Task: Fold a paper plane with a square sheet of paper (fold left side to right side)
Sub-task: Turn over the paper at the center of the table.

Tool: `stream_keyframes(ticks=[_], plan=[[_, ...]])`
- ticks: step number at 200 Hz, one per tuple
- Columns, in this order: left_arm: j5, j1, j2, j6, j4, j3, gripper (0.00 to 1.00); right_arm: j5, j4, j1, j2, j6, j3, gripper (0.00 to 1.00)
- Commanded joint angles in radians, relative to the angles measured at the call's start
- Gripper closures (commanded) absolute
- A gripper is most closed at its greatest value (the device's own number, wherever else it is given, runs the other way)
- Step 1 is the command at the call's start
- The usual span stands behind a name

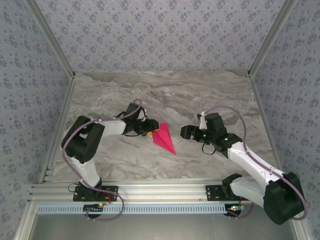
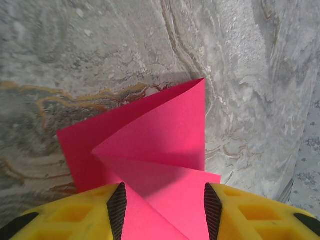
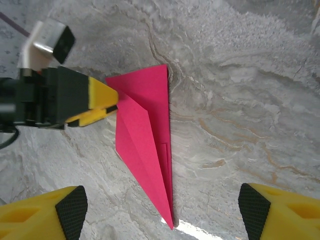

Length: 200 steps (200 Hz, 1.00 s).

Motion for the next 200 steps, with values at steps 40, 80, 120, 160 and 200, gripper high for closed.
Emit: stream_keyframes(ticks=[40, 80, 120, 160, 200], plan=[[0.065, -0.029, 0.064, -0.039, 0.106, 0.076, 0.75, -0.147, 0.108, -0.089, -0.127, 0.092, -0.086, 0.0], [0.081, -0.02, -0.034, -0.058, 0.141, 0.083, 0.99, -0.311, 0.281, -0.137, -0.105, 0.166, -0.15, 0.0], [0.111, 0.001, -0.191, -0.077, 0.096, 0.132, 1.0, -0.49, 0.513, -0.175, -0.014, 0.229, -0.19, 0.0], [0.148, 0.005, -0.296, -0.1, 0.071, 0.203, 1.0, -0.61, 0.921, -0.179, 0.177, 0.38, -0.189, 0.0], [0.185, 0.001, -0.335, -0.12, 0.077, 0.236, 1.0, -0.647, 1.079, -0.122, 0.302, 0.436, -0.071, 0.0]])
